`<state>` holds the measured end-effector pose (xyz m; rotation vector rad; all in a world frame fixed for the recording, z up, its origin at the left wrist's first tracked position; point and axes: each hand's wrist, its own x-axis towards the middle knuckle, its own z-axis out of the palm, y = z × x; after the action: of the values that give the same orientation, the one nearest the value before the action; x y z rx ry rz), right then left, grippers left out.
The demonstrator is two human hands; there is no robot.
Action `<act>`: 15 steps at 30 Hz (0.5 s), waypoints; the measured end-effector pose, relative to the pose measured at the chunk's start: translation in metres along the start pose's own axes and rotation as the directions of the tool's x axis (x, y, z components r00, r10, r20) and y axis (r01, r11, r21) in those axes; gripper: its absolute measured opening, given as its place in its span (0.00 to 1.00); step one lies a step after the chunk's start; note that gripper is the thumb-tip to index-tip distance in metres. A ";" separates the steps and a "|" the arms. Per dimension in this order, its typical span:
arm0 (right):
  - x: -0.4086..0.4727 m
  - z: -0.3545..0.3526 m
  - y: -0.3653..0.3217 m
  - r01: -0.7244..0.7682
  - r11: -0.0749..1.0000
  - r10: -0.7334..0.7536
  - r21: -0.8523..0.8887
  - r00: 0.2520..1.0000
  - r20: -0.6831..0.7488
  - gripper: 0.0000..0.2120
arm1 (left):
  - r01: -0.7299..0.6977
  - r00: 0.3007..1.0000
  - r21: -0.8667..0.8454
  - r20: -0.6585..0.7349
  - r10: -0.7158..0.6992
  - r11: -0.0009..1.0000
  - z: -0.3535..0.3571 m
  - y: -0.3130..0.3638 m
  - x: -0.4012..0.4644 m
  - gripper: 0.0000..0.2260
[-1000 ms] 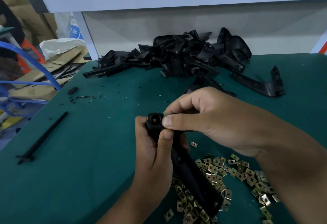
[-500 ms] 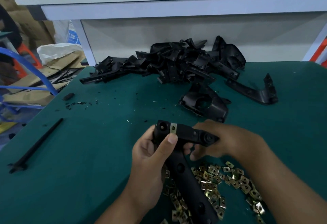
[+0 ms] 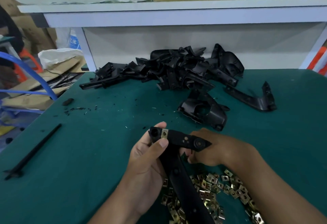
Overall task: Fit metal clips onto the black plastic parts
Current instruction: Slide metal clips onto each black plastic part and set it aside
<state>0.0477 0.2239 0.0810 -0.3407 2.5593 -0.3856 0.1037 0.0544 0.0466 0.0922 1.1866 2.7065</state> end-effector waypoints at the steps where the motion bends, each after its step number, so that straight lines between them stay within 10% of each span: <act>1: -0.002 -0.004 0.001 0.033 0.999 -0.033 0.014 0.999 0.005 0.05 | 0.001 1.000 -0.013 0.014 -0.001 1.000 0.000 0.000 0.000 0.19; 15: -0.042 -0.056 0.022 0.437 0.720 -0.389 0.539 0.898 -0.208 0.07 | 0.006 1.000 0.067 0.001 -0.006 0.998 -0.001 -0.002 0.003 0.18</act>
<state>0.0490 0.2689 0.1383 -0.6746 2.2677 -1.3326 0.1005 0.0552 0.0444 0.0986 1.2749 2.6617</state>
